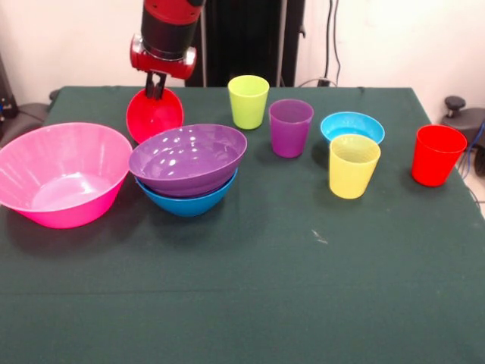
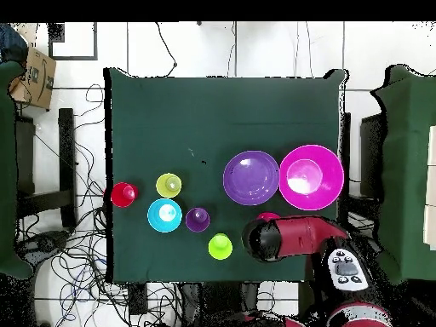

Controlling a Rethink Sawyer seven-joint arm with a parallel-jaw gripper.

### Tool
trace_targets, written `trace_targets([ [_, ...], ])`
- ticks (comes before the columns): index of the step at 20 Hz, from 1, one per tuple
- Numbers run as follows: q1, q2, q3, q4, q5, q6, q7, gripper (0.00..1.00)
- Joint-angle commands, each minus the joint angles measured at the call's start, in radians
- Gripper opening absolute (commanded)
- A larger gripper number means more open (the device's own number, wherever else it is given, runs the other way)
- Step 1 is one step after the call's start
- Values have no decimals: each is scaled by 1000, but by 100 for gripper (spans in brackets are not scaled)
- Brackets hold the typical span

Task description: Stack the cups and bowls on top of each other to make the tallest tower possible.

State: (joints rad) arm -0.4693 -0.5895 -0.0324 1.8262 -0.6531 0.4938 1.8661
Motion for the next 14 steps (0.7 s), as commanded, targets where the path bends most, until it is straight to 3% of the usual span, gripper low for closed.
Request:
trace_targets([
  [1, -19, 52, 146, -21, 11, 29, -76, 0],
  [10, -20, 65, 139, -32, -10, -42, -8, 0],
  [11, 1, 59, 121, -35, -37, -99, 23, 100],
  [14, 11, 57, 111, -32, -39, -121, 44, 100],
])
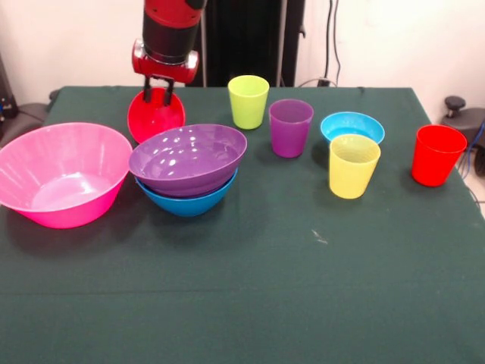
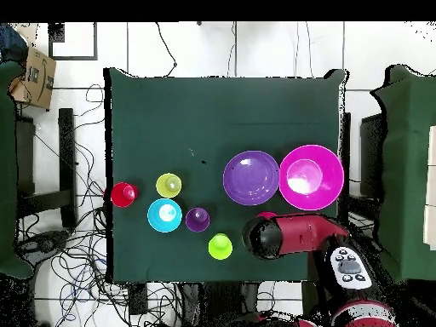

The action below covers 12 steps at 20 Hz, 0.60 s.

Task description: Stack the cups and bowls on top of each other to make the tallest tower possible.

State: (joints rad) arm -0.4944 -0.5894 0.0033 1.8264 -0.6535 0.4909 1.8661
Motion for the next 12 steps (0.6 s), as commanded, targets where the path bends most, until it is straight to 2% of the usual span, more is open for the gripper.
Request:
trace_targets([
  [1, 41, 57, 72, -33, -44, -134, 51, 100],
  [5, 25, 54, 78, -25, -43, -166, 40, 100],
  [9, -20, 14, 132, 16, 4, -79, -38, 100],
  [12, -28, -7, 156, 48, 12, -30, -76, 100],
])
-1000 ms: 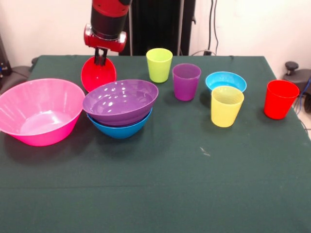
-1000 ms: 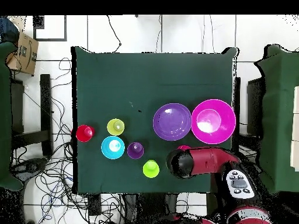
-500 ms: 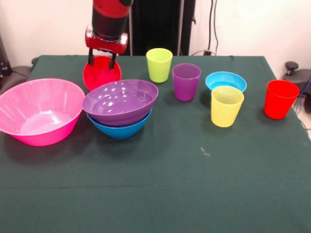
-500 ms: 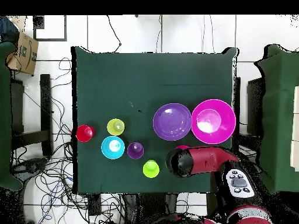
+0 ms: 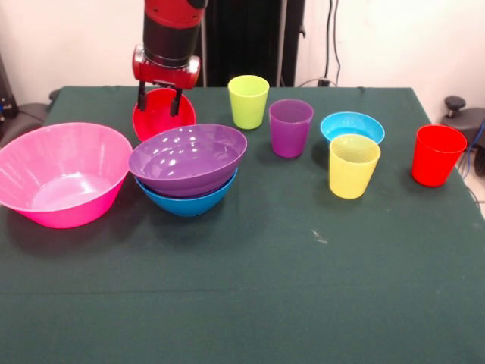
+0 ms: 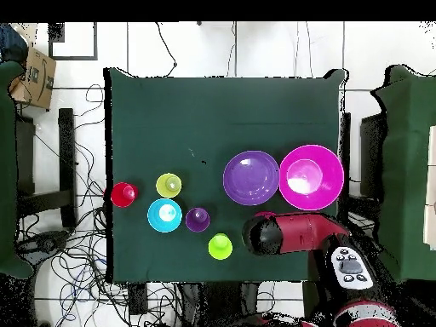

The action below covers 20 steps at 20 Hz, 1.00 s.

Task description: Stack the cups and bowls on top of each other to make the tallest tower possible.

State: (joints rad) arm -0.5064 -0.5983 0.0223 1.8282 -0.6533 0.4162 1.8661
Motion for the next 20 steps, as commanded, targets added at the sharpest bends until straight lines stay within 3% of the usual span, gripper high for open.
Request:
trace_targets([
  [1, -20, -8, 145, 63, 17, 58, -81, 100],
  [10, -38, -79, 196, 102, 75, 170, -115, 100],
  [15, -108, -84, 303, 126, 141, 186, -137, 100],
  [20, -165, -68, 392, 130, 159, 204, -183, 100],
])
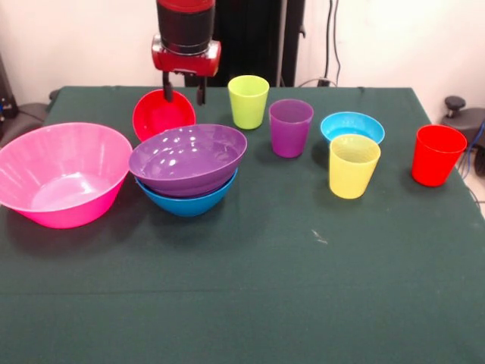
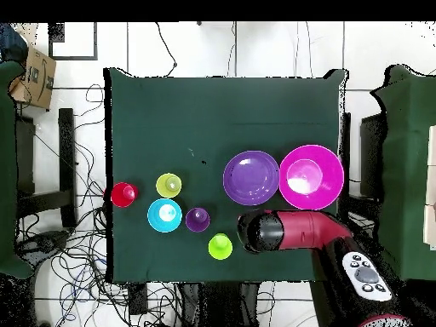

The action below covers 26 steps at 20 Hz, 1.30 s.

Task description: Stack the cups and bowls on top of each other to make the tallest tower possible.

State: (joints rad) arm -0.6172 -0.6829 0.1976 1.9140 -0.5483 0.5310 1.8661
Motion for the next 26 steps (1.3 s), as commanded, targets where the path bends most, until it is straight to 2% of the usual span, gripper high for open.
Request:
trace_targets([
  [1, -66, 26, 235, 39, 50, 110, -209, 100],
  [4, -79, 54, 258, 17, 17, 154, -251, 100],
  [9, -72, 86, 251, 2, -45, 174, -236, 100],
  [14, -79, 95, 269, -7, -54, 196, -241, 100],
  [20, -70, 164, 278, -59, -103, 235, -268, 100],
  [26, -84, 181, 301, -99, -122, 267, -291, 100],
])
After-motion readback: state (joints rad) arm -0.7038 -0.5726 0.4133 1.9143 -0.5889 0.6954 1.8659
